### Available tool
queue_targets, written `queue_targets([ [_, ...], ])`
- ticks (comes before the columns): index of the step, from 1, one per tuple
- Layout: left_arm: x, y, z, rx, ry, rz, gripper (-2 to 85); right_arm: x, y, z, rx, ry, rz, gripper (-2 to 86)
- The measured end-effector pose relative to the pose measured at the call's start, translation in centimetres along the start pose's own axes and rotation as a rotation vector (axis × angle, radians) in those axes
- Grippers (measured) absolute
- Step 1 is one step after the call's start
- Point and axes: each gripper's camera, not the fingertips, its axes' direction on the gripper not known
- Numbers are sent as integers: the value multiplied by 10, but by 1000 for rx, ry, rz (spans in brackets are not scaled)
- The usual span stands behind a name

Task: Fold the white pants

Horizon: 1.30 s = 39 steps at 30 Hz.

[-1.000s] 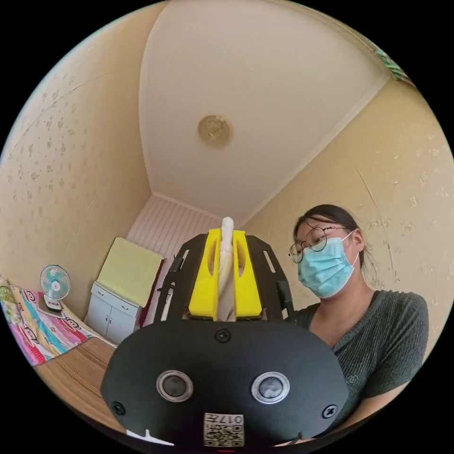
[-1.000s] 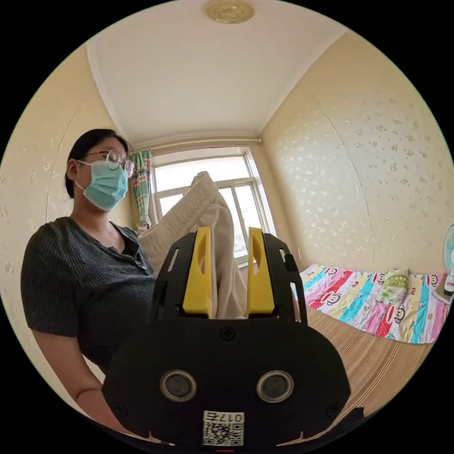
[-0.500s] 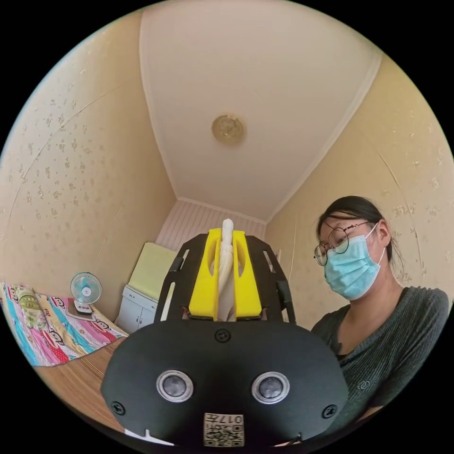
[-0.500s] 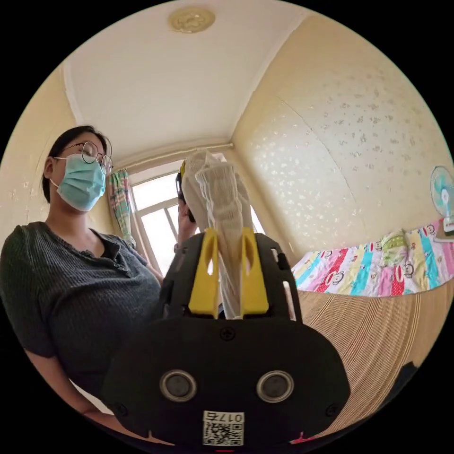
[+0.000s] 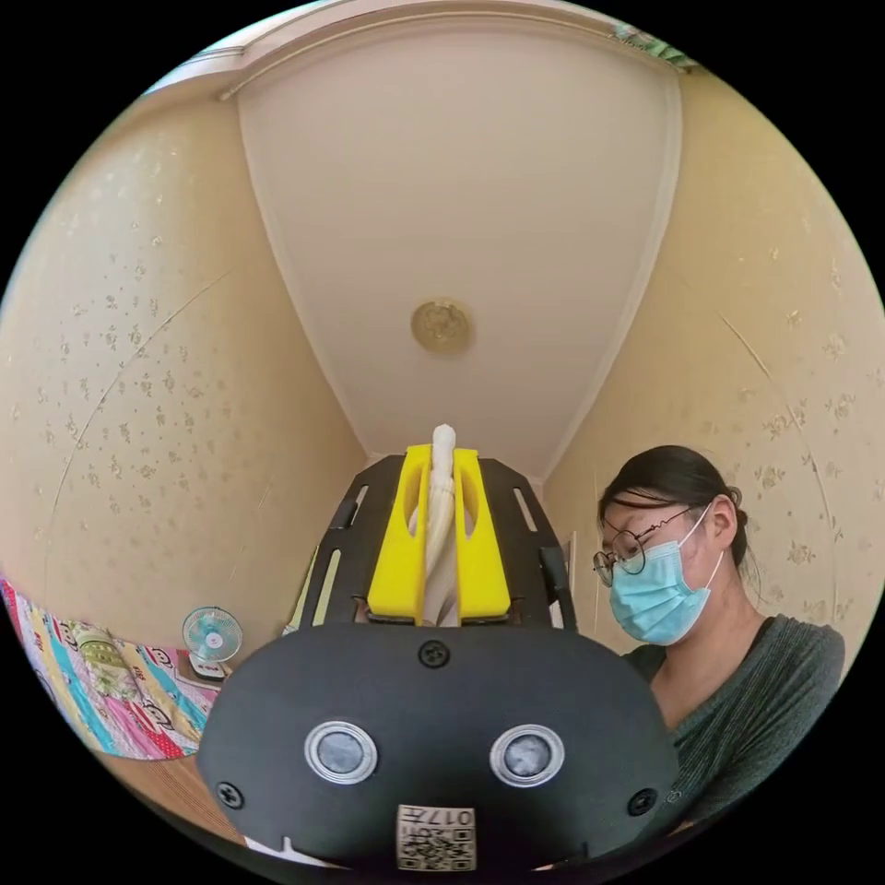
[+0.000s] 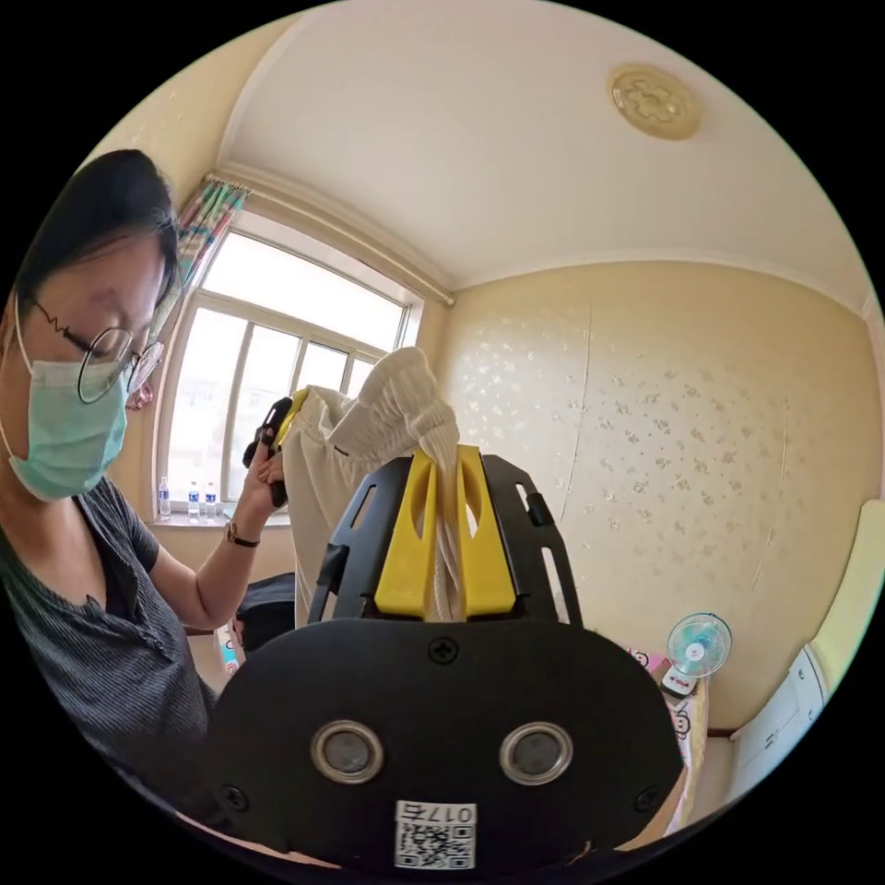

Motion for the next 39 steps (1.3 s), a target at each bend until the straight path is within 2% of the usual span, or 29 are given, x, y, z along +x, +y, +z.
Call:
queue_targets([
  [7, 31, -92, 63, 43, -57, 164, 47, 27, -98, -21, 113, 4, -14, 35],
  [13, -13, -148, 112, 78, -236, 268, 48, 87, -163, 14, 59, 39, 7, 34],
  [16, -100, -170, 131, 33, -317, 183, 48, 144, -176, 73, -15, 80, 63, 32],
  [17, -152, -177, 139, 3, -368, 115, 48, 159, -177, 90, -38, 84, 88, 32],
  [19, -242, -185, 153, -51, -482, 13, 48, 231, -178, 172, -183, 87, 184, 30],
  [21, -394, -195, 176, -169, -625, -75, 49, 299, -172, 250, -304, 80, 278, 29],
  [22, -439, -196, 179, -201, -645, -102, 50, 350, -162, 310, -366, 68, 348, 29],
  [23, -531, -196, 177, -252, -686, -194, 52, 379, -155, 342, -388, 49, 387, 28],
  [24, -617, -189, 162, -298, -743, -345, 60, 435, -134, 400, -414, -11, 463, 27],
  [26, -707, -166, 123, -369, -818, -506, 65, 496, -94, 466, -467, -32, 504, 25],
  [28, -747, -133, 77, -452, -869, -559, 61, 543, -24, 500, -585, 110, 791, 21],
  [29, -757, -104, 42, -514, -880, -572, 58, 545, -9, 501, -582, 97, 821, 20],
  [30, -760, -68, 2, -592, -891, -591, 56, 540, 21, 503, -584, 44, 824, 16],
  [32, -756, -2, -68, -741, -945, -689, 56, 519, 68, 507, -719, 16, 799, 13],
  [34, -739, 70, -148, -886, -998, -829, 62, 472, 140, 503, -996, 2, 754, 14],
  [36, -696, 150, -249, -1040, -1075, -1021, 64, 431, 189, 489, -1165, -42, 757, 17],
  [39, -636, 204, -331, -1210, -1121, -1130, 74, 362, 239, 448, -1379, -106, 802, 34],
])
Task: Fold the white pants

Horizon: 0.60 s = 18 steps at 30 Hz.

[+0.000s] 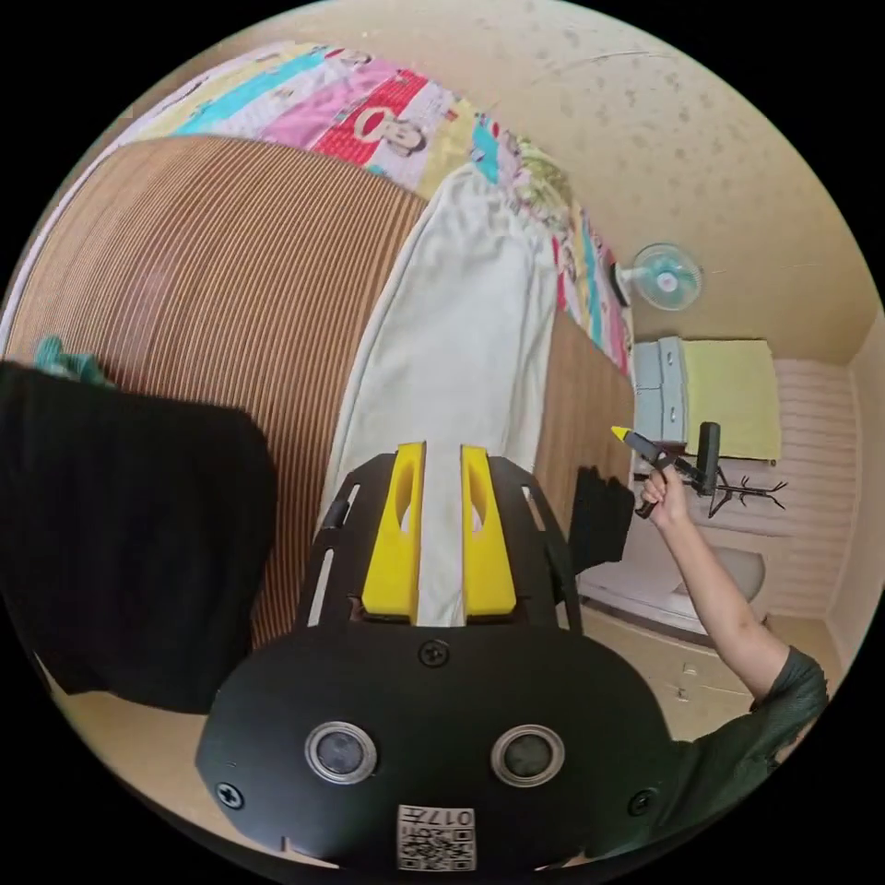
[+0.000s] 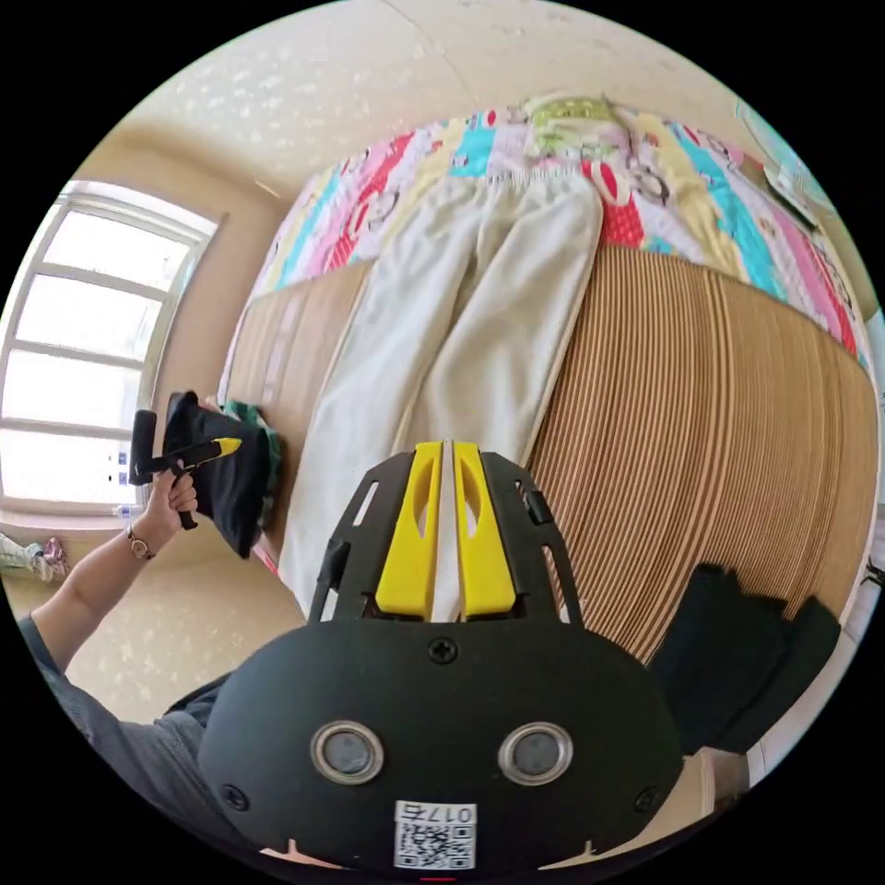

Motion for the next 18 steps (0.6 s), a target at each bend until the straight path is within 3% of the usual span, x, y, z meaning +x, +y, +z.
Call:
queue_targets([
  [4, -38, 56, 20, -110, -139, 59, 85, -19, 82, 35, -164, 7, 94, 67],
  [7, -62, 84, 23, -170, -260, 75, 92, -30, 118, 42, -314, 158, 245, 91],
  [10, -85, 104, -1, -144, -261, 37, 91, -47, 141, 9, -288, 107, 385, 96],
  [13, -115, 114, -31, -122, -140, -71, 93, -77, 150, -9, -440, 90, 254, 64],
  [15, -131, 115, -51, -177, -168, -92, 63, -91, 158, -42, -406, 123, 154, 48],
  [18, -140, 122, -60, -296, -201, 7, 2, -91, 176, -117, -285, -7, 70, 38],
])
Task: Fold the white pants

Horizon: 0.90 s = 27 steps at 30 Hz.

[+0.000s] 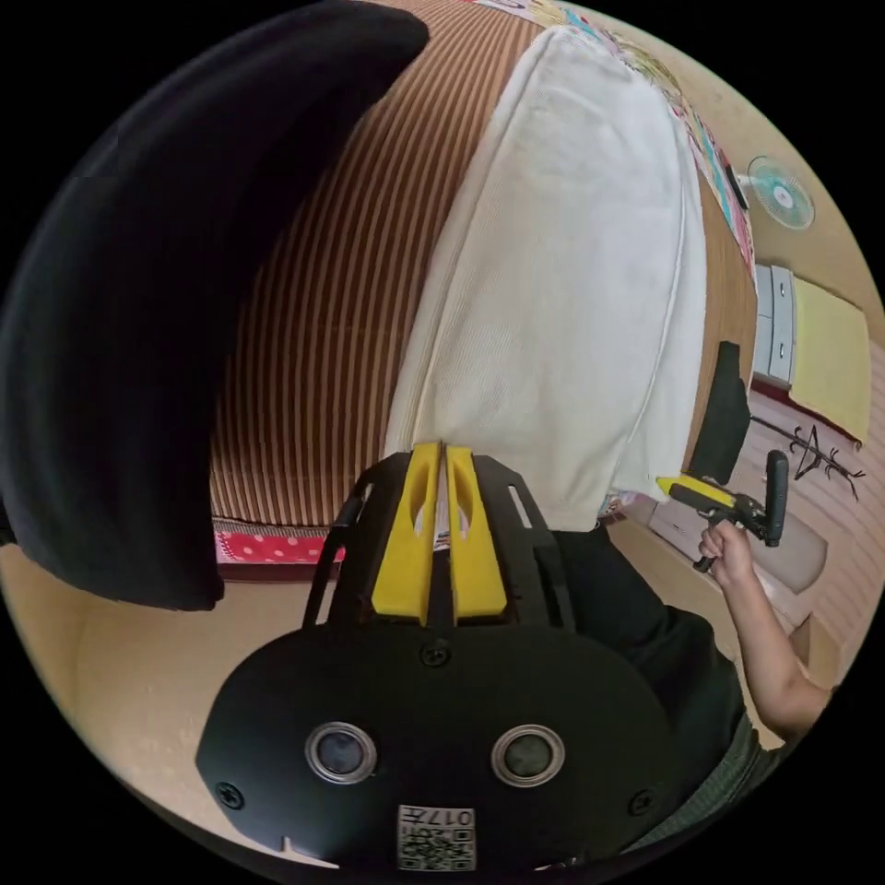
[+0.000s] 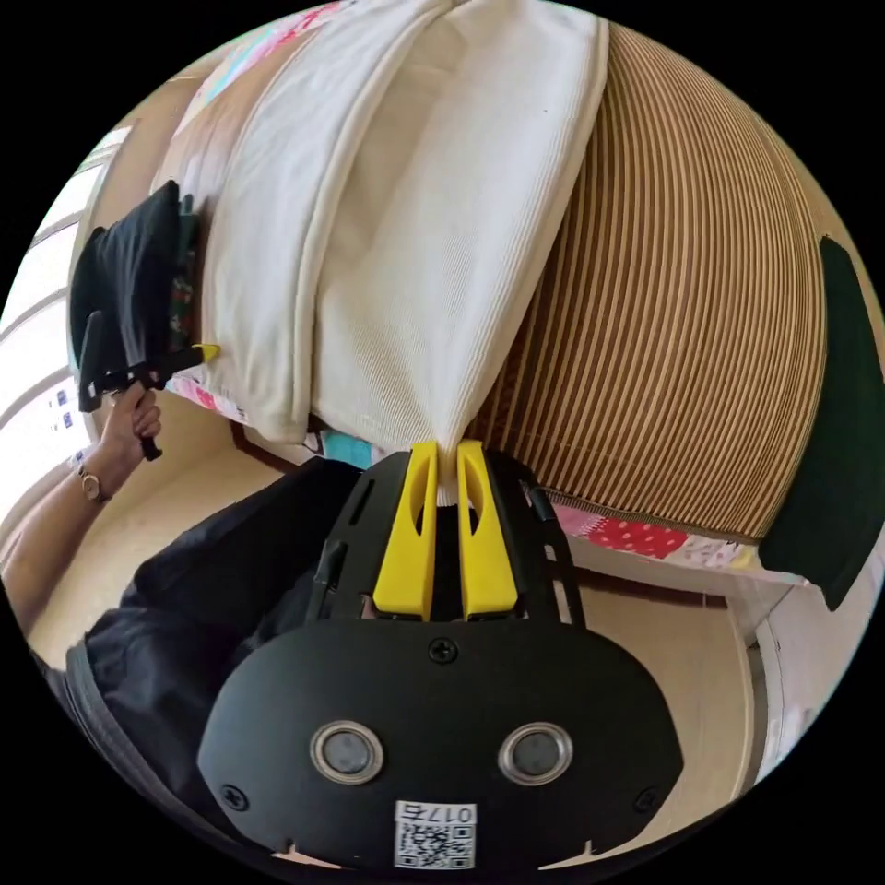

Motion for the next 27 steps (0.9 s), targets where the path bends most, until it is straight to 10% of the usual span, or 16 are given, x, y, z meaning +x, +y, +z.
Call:
queue_targets([
  [9, -45, 63, -29, -32, 65, -38, -9, 110, 122, -147, 132, -17, 385, 29],
  [23, 136, 81, -109, 163, 357, 231, 152, -2, 199, -328, 176, -116, -52, 27],
  [27, 240, 69, -107, 89, 124, 342, 187, -23, 204, -357, 102, -192, -238, 28],
])
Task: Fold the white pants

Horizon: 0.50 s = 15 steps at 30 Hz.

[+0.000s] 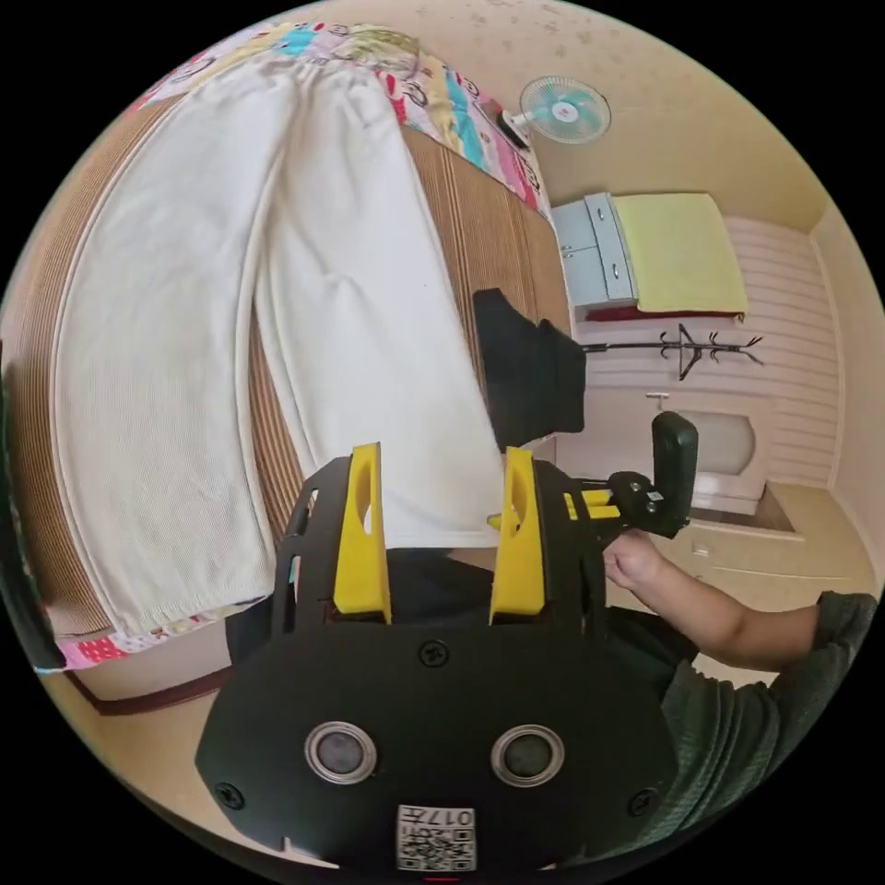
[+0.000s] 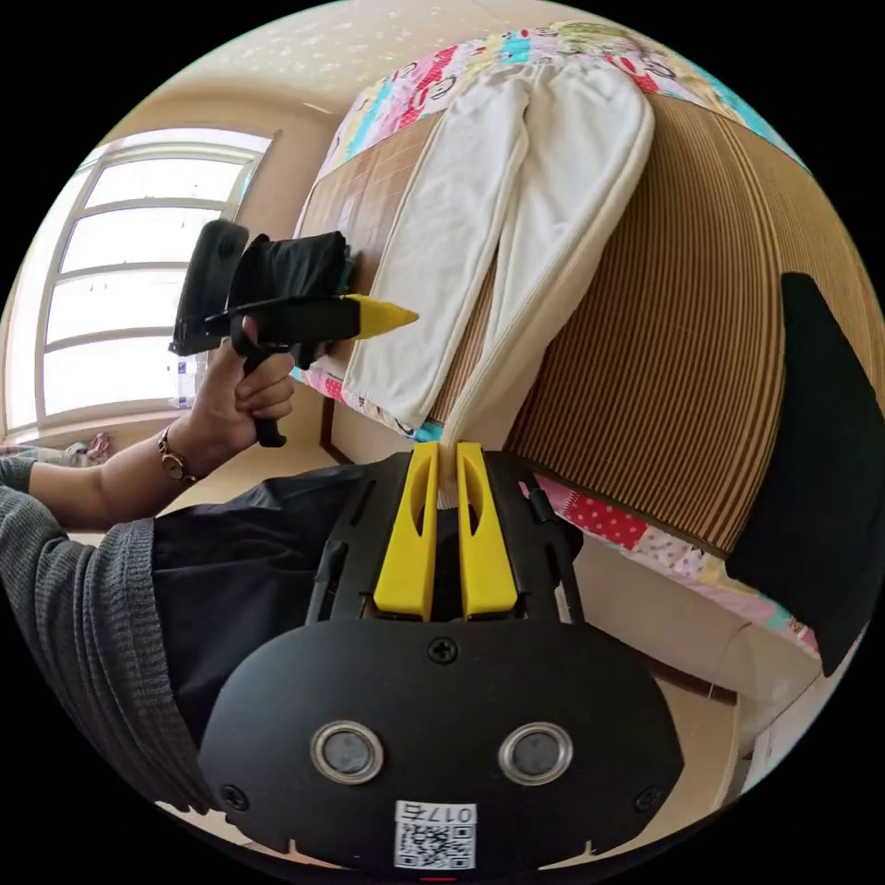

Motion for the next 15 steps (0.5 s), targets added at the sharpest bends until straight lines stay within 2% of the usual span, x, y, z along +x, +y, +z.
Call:
queue_targets([
  [4, 51, -17, 35, -137, -220, 130, 178, -27, -1, -30, -22, -70, -207, 31],
  [6, 54, -11, 54, -153, -377, 144, 84, -31, -3, -43, -35, -140, -263, 33],
  [7, 52, -9, 57, -154, -392, 138, 67, -28, -5, -48, -71, -162, -282, 36],
  [11, 18, 8, 64, -137, -232, -17, 33, 14, -12, -65, -219, -168, -300, 51],
  [13, 10, 19, 62, -107, -190, -53, 31, 68, -33, -89, -271, -231, -187, 57],
  [15, 5, 34, 58, -69, -163, -54, 33, 115, -60, -122, -186, -262, -47, 57],
])
